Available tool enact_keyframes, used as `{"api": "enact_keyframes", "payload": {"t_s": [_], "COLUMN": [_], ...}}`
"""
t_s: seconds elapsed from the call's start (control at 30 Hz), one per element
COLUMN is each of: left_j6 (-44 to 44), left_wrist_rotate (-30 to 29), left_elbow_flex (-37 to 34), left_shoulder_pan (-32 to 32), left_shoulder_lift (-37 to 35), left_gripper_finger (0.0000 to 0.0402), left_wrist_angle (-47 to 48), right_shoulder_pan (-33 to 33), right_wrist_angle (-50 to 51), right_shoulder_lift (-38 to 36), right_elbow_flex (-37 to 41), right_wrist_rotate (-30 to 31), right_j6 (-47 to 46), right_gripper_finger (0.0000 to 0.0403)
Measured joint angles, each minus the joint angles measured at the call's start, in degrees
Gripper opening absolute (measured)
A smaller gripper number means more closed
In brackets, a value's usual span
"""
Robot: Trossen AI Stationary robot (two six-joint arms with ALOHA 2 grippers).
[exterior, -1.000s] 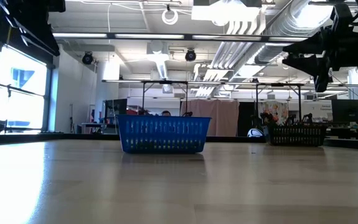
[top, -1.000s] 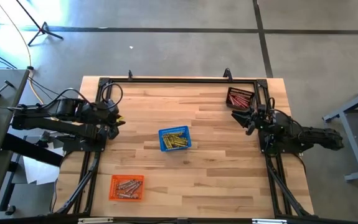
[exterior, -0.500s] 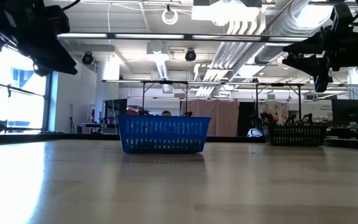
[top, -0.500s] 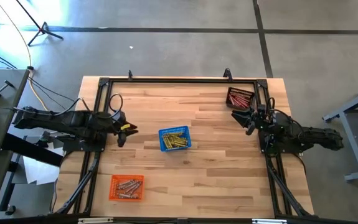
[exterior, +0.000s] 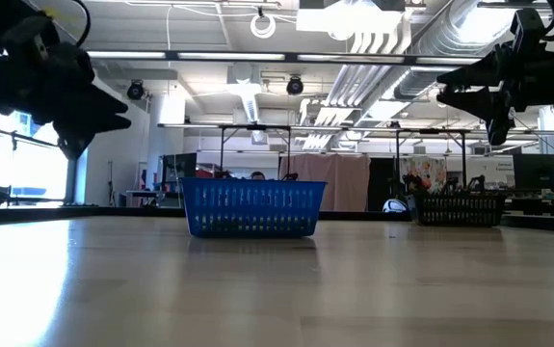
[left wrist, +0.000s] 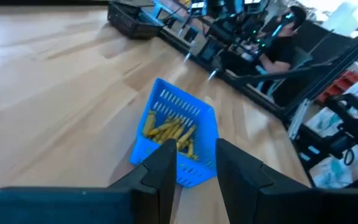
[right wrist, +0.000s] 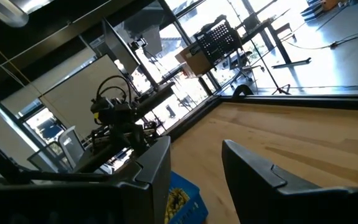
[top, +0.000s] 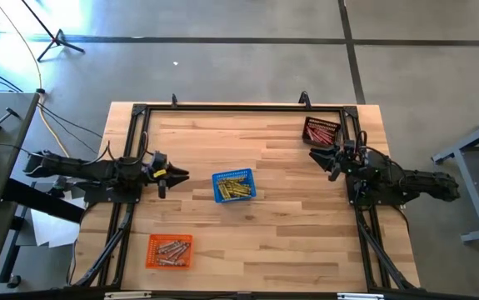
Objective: Sort crayons
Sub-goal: Return to Home Position
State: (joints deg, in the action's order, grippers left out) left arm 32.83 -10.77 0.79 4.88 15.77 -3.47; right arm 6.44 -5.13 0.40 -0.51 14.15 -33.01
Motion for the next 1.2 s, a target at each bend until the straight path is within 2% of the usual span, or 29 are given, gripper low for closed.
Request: {"api": "enact_keyframes", "payload": {"t_s": [0.13, 0.33, 0.5, 1.2], "left_j6": [2.32, 2.97, 2.7, 2.57], "left_wrist_rotate": [0.81, 8.86, 9.04, 9.03], "left_elbow_flex": [-0.12, -0.1, -0.1, -0.1], "left_shoulder_pan": [-0.01, 0.03, -0.24, -0.73], "left_shoulder_lift": [-3.6, -10.79, -15.78, -15.52], "left_gripper_finger": [0.0099, 0.0099, 0.0099, 0.0099], "left_wrist_angle": [1.41, 2.71, 2.77, 2.78], "right_shoulder_pan": [0.02, 0.02, 0.02, 0.02], "right_wrist_angle": [0.19, 0.22, 0.22, 0.31], "right_shoulder_lift": [0.0, 0.0, 0.0, 0.0], "right_elbow_flex": [0.0, 0.0, 0.0, 0.0], "right_wrist_rotate": [0.0, 0.0, 0.0, 0.02], "right_j6": [0.0, 0.0, 0.0, 0.0], "right_gripper_finger": [0.013, 0.013, 0.013, 0.013]}}
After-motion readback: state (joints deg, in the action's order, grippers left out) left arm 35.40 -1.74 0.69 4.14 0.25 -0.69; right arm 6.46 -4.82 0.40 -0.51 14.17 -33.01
